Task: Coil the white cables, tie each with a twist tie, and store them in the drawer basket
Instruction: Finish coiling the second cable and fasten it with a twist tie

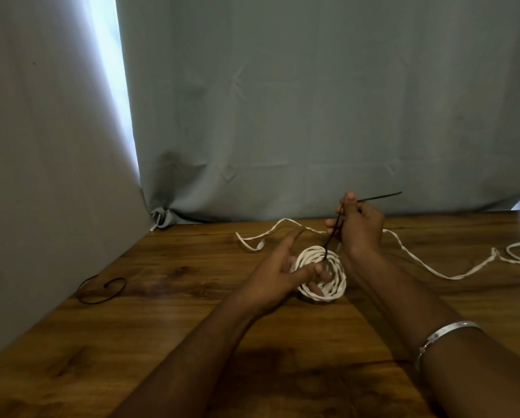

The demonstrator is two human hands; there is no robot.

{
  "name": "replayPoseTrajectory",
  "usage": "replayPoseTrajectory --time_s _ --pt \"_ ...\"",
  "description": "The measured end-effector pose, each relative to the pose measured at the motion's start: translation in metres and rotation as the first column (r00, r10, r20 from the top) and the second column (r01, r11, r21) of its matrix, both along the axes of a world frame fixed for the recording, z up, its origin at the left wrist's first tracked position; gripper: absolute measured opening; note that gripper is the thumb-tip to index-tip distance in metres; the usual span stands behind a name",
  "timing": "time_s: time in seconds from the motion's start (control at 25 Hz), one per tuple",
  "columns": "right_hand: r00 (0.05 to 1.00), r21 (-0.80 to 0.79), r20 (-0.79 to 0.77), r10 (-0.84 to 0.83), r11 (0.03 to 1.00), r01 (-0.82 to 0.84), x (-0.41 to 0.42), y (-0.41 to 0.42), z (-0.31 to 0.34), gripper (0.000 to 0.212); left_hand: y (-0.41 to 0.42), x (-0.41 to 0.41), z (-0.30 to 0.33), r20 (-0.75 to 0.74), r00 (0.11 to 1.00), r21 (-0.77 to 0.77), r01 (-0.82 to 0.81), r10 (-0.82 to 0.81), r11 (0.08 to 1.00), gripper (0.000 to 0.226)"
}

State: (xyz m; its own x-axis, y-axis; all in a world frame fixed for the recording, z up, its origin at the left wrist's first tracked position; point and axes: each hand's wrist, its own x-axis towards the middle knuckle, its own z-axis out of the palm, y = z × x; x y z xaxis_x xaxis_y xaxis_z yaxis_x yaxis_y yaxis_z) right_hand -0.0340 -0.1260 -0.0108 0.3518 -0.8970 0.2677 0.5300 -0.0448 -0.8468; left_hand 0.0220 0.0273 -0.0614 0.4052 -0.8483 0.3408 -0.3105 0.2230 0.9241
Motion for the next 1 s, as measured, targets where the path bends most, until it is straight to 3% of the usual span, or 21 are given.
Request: replayPoseTrajectory --time_s 0.16,0.36,0.48,0.56,0.68,0.8,1.0 --pt "0.999 -0.024 0.009 0.035 0.999 -0.034 0.000 0.006 0.004 0.027 -0.003 0.005 0.003 0.363 0.890 -0.135 -0.242 0.275 0.961 0.032" --pt "0.995 -0.145 -0.099 0.019 0.989 -0.033 0.004 0.019 -0.006 0.031 -0.003 -0.009 0.005 0.616 0.718 -0.141 -0.304 0.324 0.942 0.020" --pt "0.985 -0.169 -0.171 -0.034 0.986 0.005 0.007 0.018 -0.010 0.035 -0.006 -0.016 0.002 0.612 0.707 -0.153 -0.335 0.355 0.930 0.011" --pt "0.981 -0.167 -0.191 -0.041 0.986 0.009 0.008 0.012 -0.011 0.034 -0.006 -0.018 0.000 0.564 0.720 -0.184 -0.368 0.404 0.911 0.023" --pt "0.980 -0.088 -0.192 -0.048 0.996 0.032 0.010 -0.001 -0.009 0.031 -0.008 -0.016 -0.001 0.476 0.778 -0.188 -0.367 0.411 0.911 0.037" --pt "0.977 -0.005 -0.207 -0.053 0.999 0.053 0.009 -0.011 -0.010 0.030 -0.011 -0.019 -0.002 0.464 0.813 -0.145 -0.323 0.352 0.935 0.027" --pt "0.980 -0.183 -0.196 -0.035 0.983 -0.002 0.005 -0.013 -0.015 0.030 0.002 -0.005 0.000 0.433 0.847 -0.119 -0.285 0.307 0.951 0.014"
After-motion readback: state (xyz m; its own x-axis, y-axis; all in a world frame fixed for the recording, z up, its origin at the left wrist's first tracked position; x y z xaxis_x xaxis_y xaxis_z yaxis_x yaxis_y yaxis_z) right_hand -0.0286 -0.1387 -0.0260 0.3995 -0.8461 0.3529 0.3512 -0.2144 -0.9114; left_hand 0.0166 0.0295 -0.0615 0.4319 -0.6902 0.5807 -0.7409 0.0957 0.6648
